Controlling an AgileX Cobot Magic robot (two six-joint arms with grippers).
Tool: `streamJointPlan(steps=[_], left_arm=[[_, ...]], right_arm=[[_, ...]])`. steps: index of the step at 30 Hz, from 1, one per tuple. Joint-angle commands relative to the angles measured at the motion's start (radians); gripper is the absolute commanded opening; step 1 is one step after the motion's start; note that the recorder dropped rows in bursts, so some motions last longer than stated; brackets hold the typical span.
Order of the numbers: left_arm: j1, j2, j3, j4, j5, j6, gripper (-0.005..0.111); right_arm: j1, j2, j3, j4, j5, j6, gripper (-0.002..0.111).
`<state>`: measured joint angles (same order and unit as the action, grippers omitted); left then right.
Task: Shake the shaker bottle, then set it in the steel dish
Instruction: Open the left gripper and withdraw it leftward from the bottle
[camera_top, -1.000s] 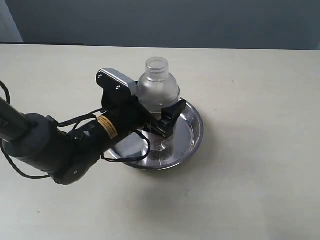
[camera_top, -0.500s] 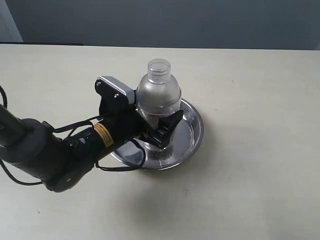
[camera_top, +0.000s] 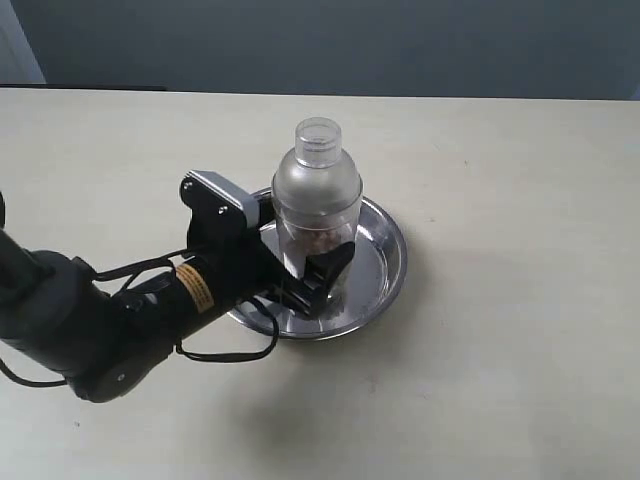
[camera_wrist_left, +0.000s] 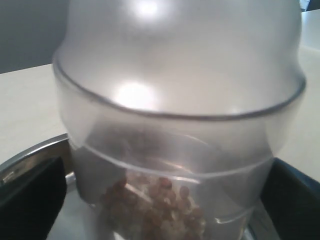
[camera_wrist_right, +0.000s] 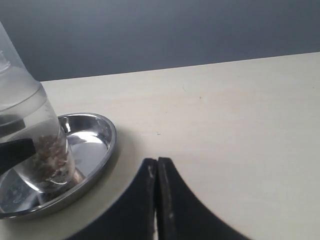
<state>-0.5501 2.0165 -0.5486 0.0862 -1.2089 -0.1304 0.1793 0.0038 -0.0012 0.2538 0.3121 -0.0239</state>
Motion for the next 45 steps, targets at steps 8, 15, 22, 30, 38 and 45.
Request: streamJointPlan(steps=[8, 15, 22, 30, 38, 45], left_arm=[[0.0, -0.093, 0.075, -0.01, -0.012, 0.003, 0.098], [0.0, -0.148, 0.133, -0.014, -0.012, 0.003, 0.098], [0.0, -0.228, 0.215, -0.014, -0.012, 0.041, 0.09], [0.0, -0.498, 0.345, -0.066, -0.012, 0.194, 0.001], [0.0, -0.599, 0.35, -0.119, -0.012, 0.194, 0.001], [0.0, -0.605, 0.35, -0.302, -0.012, 0.253, 0.001]], right_arm=[[0.002, -0.004, 0.001, -0.004, -0.006, -0.002, -0.001], [0.002, -0.004, 0.001, -0.004, -0.006, -0.002, -0.001], [0.002, -0.004, 0.001, -0.004, -0.006, -0.002, -0.001], [0.002, -0.004, 0.001, -0.004, -0.006, -0.002, -0.001], [0.002, -0.004, 0.001, -0.004, -0.006, -0.002, -0.001], [0.002, -0.004, 0.001, -0.004, -0.006, -0.002, -0.001]])
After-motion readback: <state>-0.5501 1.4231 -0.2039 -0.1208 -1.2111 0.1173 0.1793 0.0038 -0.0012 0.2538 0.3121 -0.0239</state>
